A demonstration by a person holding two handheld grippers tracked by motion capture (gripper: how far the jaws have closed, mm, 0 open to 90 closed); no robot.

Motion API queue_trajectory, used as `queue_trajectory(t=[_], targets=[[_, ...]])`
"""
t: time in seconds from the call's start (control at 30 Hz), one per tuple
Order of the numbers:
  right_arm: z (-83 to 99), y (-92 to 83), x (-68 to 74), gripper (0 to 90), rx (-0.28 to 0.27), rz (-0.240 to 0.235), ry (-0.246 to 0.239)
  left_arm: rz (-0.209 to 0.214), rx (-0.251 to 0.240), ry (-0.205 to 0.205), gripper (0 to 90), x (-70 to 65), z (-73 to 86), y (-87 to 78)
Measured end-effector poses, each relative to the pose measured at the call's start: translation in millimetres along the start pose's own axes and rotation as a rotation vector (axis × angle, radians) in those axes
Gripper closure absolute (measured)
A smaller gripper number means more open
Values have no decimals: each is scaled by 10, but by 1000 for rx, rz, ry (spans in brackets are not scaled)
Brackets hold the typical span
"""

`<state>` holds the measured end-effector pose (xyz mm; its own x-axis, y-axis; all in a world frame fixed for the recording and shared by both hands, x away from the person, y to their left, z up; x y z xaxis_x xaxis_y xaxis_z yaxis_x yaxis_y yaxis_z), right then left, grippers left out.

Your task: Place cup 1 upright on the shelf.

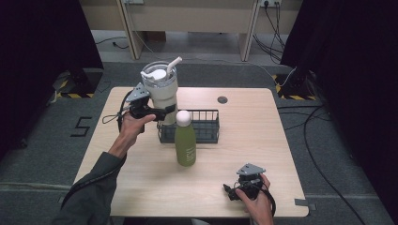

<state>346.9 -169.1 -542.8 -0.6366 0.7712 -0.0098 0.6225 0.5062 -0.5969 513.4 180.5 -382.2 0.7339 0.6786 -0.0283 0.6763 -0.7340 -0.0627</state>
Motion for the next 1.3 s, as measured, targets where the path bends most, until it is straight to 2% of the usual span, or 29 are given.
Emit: queue_trajectory(t=[0.13,0.6,0.63,0.67,0.7,0.77,0.8,0.83,0.87,1.3], targets=[[0,0,0,4,0,0,0,3,11,-4,102,7,62,93],[0,0,0,4,0,-1,-1,-16,24,-10,101,52,205,232],[0,0,0,4,0,-1,-1,-22,6,-34,101,38,220,252],[0,0,0,4,0,-1,-1,-22,6,-34,101,38,220,252],[0,0,0,4,0,-1,-1,-20,29,-11,101,60,242,242],[0,0,1,4,0,-1,-1,-23,28,-16,101,64,269,251],[0,0,0,4,0,-1,-1,-24,41,-32,101,56,293,249],[0,0,0,4,0,-1,-1,-29,39,-2,101,79,308,260],[0,0,1,4,0,-1,-1,-30,42,0,101,81,320,265],[0,-1,1,4,0,-2,-1,-28,42,-13,101,67,456,281]])
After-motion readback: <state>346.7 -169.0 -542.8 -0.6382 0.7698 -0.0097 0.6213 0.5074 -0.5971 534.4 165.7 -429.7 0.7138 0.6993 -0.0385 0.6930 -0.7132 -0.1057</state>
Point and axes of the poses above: each handheld gripper's, and its own axes: y roughly forward along the jaws, z roughly out of its underside, x roughly to its left, the point moved 3 cm from there along y, roughly forward along the jaws, and after that the axes turned 9 degrees about -x, right-handed, at the moved point
